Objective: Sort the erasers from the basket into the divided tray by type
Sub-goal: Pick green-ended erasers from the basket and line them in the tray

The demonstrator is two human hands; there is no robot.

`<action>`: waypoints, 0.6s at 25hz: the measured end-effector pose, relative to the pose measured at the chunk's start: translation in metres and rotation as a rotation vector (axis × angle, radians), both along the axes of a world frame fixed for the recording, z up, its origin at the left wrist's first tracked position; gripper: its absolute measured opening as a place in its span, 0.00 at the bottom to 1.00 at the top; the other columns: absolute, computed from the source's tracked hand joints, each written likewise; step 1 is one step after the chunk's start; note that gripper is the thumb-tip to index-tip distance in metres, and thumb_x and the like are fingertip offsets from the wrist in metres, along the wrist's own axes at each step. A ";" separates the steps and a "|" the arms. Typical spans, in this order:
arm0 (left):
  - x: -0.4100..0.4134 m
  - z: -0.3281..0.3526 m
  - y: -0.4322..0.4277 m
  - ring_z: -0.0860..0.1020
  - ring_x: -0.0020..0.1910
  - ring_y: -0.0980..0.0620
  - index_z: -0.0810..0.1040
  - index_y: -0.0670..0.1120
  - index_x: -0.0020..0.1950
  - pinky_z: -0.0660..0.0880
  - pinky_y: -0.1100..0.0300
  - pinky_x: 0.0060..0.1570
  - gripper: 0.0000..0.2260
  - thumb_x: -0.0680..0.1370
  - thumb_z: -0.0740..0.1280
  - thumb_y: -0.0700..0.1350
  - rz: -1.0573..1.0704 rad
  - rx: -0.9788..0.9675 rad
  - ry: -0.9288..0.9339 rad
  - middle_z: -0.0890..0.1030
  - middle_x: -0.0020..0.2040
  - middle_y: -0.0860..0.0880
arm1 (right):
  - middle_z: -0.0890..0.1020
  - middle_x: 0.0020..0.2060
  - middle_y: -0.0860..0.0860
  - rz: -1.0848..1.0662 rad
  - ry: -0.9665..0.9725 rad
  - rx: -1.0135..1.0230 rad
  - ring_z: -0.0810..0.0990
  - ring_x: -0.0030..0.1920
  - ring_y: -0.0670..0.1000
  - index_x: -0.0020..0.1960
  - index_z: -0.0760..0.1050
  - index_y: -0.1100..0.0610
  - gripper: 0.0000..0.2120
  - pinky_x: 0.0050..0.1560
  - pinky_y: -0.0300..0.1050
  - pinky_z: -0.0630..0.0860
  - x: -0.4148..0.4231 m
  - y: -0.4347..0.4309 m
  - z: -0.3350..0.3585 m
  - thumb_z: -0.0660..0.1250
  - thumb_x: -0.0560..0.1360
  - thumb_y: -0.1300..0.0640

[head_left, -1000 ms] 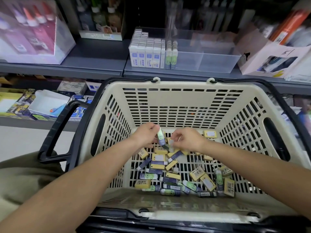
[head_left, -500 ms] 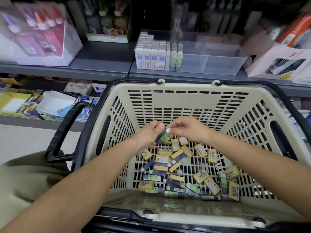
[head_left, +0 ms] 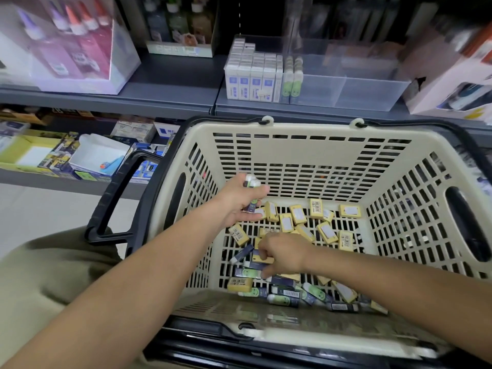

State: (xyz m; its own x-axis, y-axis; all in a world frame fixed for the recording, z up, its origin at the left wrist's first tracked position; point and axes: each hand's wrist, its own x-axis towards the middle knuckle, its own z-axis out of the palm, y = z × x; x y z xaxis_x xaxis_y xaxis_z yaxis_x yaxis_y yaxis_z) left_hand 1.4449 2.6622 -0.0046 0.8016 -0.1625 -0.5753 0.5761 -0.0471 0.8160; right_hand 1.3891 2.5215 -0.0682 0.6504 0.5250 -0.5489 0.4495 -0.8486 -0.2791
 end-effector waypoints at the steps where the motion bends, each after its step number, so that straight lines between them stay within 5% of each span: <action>1: -0.001 0.000 -0.001 0.75 0.36 0.56 0.72 0.49 0.47 0.78 0.59 0.29 0.09 0.74 0.71 0.42 -0.016 0.002 0.006 0.76 0.41 0.50 | 0.74 0.50 0.51 0.046 -0.049 -0.042 0.76 0.50 0.55 0.54 0.70 0.55 0.21 0.38 0.45 0.70 -0.004 0.002 -0.006 0.70 0.70 0.43; 5: -0.001 -0.001 -0.002 0.75 0.31 0.57 0.74 0.47 0.44 0.79 0.61 0.30 0.08 0.72 0.73 0.41 -0.030 0.031 -0.005 0.77 0.36 0.50 | 0.75 0.53 0.53 0.041 -0.074 -0.049 0.76 0.52 0.56 0.54 0.69 0.56 0.14 0.41 0.46 0.71 0.005 -0.006 -0.008 0.67 0.74 0.50; 8: -0.001 -0.001 -0.003 0.75 0.30 0.58 0.75 0.47 0.43 0.79 0.63 0.31 0.06 0.73 0.72 0.42 -0.087 0.074 -0.022 0.76 0.34 0.50 | 0.74 0.46 0.51 0.115 -0.071 -0.114 0.73 0.45 0.54 0.45 0.68 0.53 0.06 0.41 0.47 0.72 0.010 -0.017 -0.001 0.66 0.73 0.55; 11: -0.002 -0.002 -0.004 0.74 0.31 0.57 0.75 0.47 0.44 0.80 0.62 0.34 0.06 0.74 0.72 0.41 -0.103 0.087 -0.028 0.76 0.34 0.50 | 0.74 0.39 0.49 0.088 -0.071 -0.246 0.73 0.39 0.51 0.35 0.66 0.52 0.13 0.36 0.44 0.72 0.017 -0.031 0.007 0.70 0.72 0.52; 15: -0.002 -0.003 -0.003 0.75 0.35 0.56 0.73 0.46 0.44 0.79 0.60 0.36 0.07 0.74 0.72 0.41 -0.082 0.064 -0.016 0.76 0.37 0.49 | 0.81 0.42 0.47 -0.076 -0.120 -0.058 0.78 0.44 0.50 0.44 0.77 0.52 0.09 0.37 0.44 0.74 0.017 -0.033 0.011 0.65 0.74 0.46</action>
